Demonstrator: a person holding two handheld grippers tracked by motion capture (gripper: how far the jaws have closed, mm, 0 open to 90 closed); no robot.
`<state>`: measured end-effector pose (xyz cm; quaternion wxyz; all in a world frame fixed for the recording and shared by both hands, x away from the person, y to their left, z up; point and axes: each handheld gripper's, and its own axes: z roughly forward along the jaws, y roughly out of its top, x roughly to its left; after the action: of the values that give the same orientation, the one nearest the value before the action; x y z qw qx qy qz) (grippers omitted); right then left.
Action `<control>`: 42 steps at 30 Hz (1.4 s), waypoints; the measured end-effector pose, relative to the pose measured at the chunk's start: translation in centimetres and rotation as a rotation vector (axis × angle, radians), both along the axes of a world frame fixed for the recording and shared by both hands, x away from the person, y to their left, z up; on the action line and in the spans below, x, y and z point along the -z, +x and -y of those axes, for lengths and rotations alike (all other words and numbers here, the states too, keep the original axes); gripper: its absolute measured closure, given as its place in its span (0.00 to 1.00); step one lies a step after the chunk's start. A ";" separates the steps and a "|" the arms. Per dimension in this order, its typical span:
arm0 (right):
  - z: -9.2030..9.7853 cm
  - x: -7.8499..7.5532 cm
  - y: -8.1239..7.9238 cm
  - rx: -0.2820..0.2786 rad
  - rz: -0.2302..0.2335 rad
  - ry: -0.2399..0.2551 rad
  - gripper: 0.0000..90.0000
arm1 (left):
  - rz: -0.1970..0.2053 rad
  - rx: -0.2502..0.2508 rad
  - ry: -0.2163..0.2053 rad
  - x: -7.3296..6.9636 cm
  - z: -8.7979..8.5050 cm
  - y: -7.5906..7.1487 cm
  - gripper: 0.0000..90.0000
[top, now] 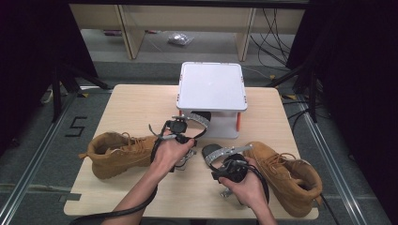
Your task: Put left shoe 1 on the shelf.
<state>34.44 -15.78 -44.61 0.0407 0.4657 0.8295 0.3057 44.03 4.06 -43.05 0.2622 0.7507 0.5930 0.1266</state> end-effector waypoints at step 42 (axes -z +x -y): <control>-0.3 0.2 -0.1 -0.013 0.017 0.003 0.60 | -0.058 -0.050 -0.031 4.6 1.7 3.3 0.36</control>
<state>34.35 -15.44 -44.83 0.0448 0.4576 0.8318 0.3110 47.33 2.34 -47.64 0.2532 0.7348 0.6209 0.1023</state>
